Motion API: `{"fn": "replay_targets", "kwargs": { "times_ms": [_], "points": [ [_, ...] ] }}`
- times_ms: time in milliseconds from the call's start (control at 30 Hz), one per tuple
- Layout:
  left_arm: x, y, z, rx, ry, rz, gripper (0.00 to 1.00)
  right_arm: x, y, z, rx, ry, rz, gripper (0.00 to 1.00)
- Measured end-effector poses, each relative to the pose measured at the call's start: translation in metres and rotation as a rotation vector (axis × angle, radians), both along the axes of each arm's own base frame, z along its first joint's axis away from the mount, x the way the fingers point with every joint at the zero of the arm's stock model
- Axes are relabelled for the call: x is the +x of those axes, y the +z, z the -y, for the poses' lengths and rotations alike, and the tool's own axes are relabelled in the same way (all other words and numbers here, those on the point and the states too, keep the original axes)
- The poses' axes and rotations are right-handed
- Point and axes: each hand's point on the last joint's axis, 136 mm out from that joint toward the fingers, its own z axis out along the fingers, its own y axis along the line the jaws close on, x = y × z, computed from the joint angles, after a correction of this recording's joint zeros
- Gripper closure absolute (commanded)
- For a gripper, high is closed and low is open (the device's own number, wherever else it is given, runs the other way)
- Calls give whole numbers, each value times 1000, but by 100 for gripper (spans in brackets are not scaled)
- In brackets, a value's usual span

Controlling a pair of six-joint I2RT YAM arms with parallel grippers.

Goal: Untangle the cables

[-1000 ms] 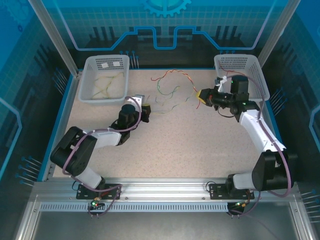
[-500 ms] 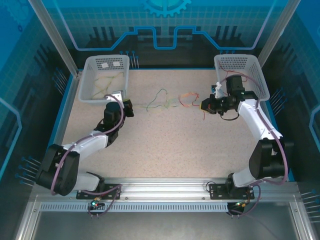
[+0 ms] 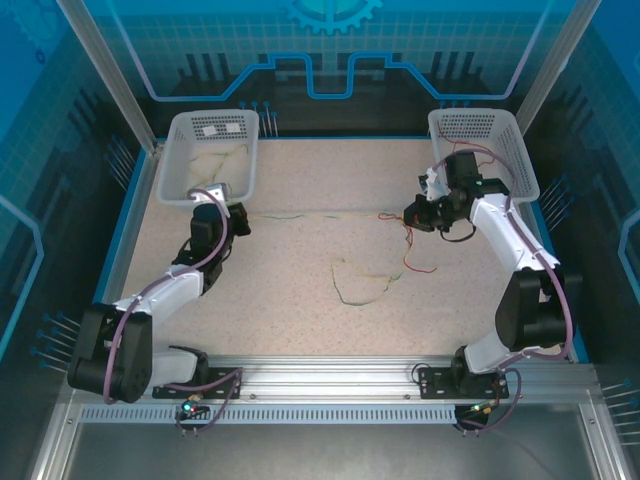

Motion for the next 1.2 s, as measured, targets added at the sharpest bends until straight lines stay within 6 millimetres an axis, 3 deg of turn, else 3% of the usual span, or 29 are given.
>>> {"fn": "replay_targets", "kwargs": {
  "times_ms": [200,267,400,467,567,733,800,833,900,1033,1200],
  "points": [
    [0,0,8,1,-61,-7,100,8,4,0,2,-3,32,100],
    [1,4,14,3,-101,-4,79,11,6,-3,4,-1,48,100],
    [5,16,34,34,-186,22,71,17,10,-17,-5,16,84,100],
    [2,17,57,44,-264,26,65,19,15,-29,17,36,108,100],
    [-5,13,85,27,-364,18,64,23,22,-41,55,53,136,100],
    [-8,9,102,20,-449,14,30,31,29,-44,83,45,173,100],
    [-10,12,112,2,-493,23,30,33,32,-46,95,44,183,100],
    [-12,13,119,-8,-526,27,24,34,33,-47,104,45,189,100],
    [-16,18,136,-18,-598,42,21,35,35,-49,120,48,198,100],
    [-30,41,187,-34,-772,87,11,37,39,-54,151,47,204,100],
    [-50,73,240,-60,-945,154,11,38,40,-55,174,19,199,100]
  ]
}}
